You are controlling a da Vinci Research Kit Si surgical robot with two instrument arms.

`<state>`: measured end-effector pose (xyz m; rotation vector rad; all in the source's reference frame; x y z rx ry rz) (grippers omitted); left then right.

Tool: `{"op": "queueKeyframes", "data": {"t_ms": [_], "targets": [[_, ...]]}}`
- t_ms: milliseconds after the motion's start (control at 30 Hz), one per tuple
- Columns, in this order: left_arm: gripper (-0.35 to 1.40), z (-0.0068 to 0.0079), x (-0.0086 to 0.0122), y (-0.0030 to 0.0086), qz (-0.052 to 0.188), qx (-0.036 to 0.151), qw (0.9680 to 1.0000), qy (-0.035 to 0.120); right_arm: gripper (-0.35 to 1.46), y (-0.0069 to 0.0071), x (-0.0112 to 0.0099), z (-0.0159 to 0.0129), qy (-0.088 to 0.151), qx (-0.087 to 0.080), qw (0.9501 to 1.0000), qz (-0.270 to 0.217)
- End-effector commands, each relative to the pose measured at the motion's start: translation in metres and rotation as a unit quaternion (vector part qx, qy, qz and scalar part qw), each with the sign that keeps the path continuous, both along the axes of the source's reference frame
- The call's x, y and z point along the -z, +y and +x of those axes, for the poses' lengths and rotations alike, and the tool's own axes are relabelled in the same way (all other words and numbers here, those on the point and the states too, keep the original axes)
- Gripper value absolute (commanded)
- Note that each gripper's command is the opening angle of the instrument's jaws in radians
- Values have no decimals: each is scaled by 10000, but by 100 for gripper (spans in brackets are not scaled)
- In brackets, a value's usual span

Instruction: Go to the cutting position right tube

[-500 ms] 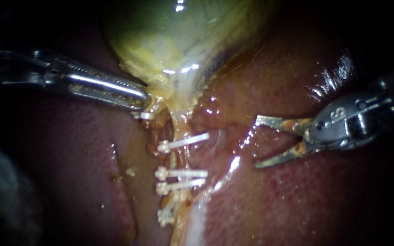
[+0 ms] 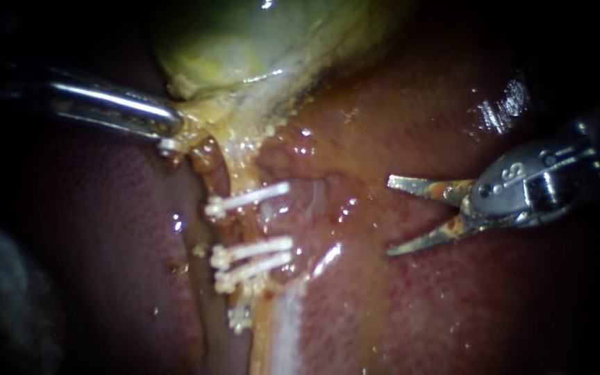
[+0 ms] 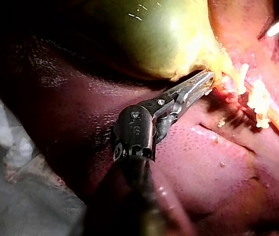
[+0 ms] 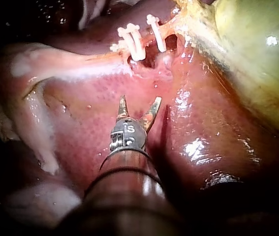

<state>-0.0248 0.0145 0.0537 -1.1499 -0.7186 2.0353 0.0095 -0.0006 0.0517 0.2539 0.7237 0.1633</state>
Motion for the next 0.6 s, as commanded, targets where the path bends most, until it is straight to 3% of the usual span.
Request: {"op": "queueKeyframes", "data": {"t_ms": [33,233,600], "targets": [[-35,0,1,1,25,36,10000,-15,143,0,0,1,-4,-25,10000,29],[-35,-3,1,-2,17,50,10000,-3,142,0,0,8,99,-59,9995,292],[-35,-7,3,2,-78,30,9999,-57,140,-5,-10,39,230,-319,9942,998]]}}
